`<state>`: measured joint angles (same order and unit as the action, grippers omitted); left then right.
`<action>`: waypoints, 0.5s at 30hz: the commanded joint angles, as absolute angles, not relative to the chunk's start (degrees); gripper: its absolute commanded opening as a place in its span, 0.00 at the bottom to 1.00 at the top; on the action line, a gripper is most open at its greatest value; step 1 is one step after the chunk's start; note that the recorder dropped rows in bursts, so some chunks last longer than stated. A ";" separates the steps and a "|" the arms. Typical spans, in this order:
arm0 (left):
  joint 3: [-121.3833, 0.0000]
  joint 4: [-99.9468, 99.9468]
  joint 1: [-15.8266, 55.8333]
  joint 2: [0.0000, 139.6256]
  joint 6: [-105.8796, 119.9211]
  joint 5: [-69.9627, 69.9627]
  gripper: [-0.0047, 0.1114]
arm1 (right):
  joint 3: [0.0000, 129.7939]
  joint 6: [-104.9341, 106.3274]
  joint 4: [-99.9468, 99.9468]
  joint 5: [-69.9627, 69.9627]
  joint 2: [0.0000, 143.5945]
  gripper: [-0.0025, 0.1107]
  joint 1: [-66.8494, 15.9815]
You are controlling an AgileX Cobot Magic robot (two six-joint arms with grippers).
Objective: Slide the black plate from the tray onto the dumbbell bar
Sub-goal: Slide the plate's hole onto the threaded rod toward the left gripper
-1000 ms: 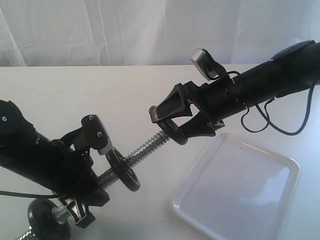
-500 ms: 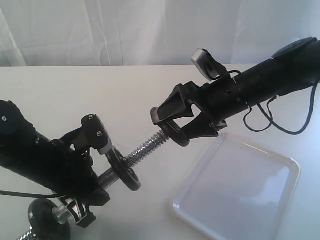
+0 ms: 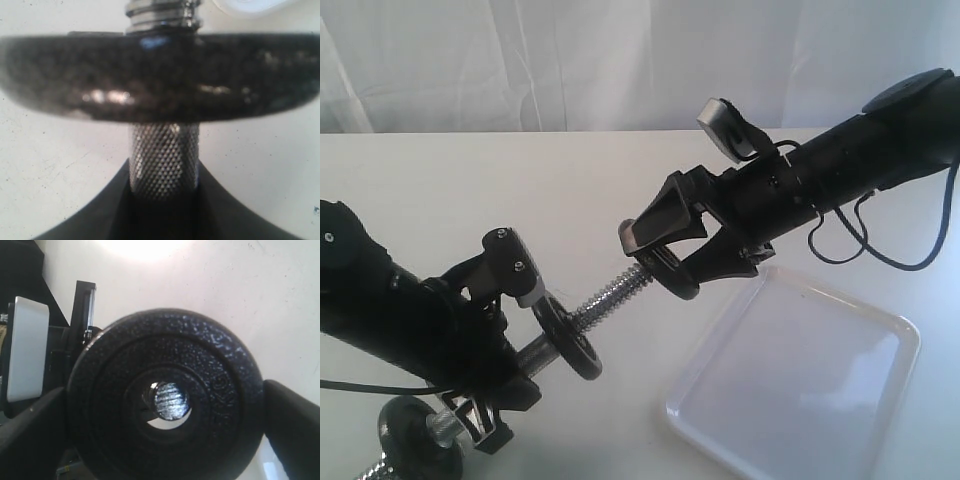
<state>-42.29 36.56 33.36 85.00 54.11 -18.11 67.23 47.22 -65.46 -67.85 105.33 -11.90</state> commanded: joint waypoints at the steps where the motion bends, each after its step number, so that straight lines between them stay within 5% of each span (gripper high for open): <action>1: -44.03 42.75 33.39 82.24 53.80 -16.14 0.04 | 66.51 47.10 -68.49 -69.96 104.10 0.02 -12.00; 15: -44.03 44.85 33.39 81.74 53.93 -15.12 0.04 | 64.46 47.71 -72.56 -69.96 104.22 0.02 -12.35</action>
<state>-42.29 38.60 33.36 84.91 54.57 -17.88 64.60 47.08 -69.32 -66.99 105.33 -12.06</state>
